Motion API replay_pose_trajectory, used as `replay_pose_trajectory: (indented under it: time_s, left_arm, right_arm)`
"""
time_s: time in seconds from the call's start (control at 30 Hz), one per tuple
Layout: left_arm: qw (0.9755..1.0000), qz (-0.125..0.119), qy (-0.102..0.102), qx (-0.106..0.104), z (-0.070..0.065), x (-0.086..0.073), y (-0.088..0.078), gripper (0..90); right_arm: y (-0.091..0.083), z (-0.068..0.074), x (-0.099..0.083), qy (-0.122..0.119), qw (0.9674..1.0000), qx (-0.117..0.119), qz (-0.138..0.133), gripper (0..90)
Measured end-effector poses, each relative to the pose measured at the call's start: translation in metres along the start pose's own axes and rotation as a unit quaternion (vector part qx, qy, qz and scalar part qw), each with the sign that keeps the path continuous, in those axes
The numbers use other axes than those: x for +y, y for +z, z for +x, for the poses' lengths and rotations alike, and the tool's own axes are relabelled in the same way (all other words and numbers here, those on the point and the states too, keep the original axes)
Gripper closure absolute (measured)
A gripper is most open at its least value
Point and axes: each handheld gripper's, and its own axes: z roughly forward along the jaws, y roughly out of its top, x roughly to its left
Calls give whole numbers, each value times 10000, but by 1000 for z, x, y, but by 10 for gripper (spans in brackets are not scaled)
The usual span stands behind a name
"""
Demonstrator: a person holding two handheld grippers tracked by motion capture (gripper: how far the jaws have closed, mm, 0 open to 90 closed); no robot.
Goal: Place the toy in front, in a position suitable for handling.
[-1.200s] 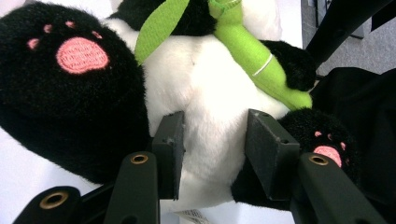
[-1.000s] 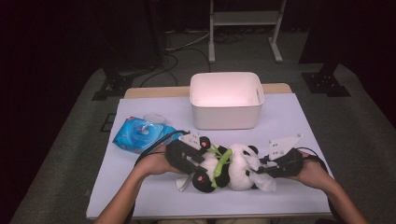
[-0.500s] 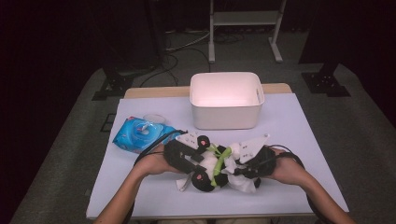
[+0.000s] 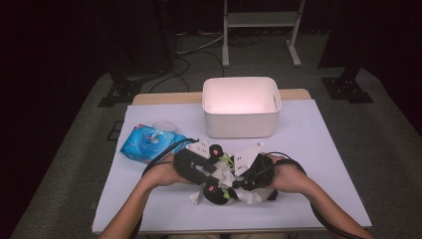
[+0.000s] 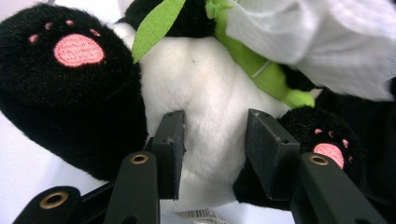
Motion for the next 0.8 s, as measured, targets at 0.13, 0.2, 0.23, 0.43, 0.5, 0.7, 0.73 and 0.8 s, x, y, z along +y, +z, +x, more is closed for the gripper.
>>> replay_pose_trajectory:
  time_s: [0.13,0.2,0.23,0.43,0.5,0.7,0.73,0.8]
  left_arm:
    - [10000,-6,13,12,-1,0,0,575]
    - [10000,-9,15,26,-1,0,0,574]
    - [10000,6,23,24,-1,0,-1,574]
    - [9999,-120,16,69,1,-3,-10,568]
    - [9999,-86,46,140,2,-4,-13,547]
    - [9998,-81,-53,168,7,-9,-8,546]
    - [9998,-101,-47,179,8,-10,-7,549]
    - [9997,-138,-63,176,9,-11,-6,558]
  right_arm:
    - [6,1,11,-112,9999,104,-23,742]
    - [11,1,14,-156,9998,131,68,741]
    - [13,0,13,-154,9997,154,92,742]
    - [9,-6,3,44,9998,204,-14,744]
    - [7,-6,2,88,9998,190,-1,744]
    - [7,-5,4,43,9998,169,42,743]
    - [7,-5,5,29,9999,164,41,744]
    - [7,-5,7,-17,9998,179,44,744]
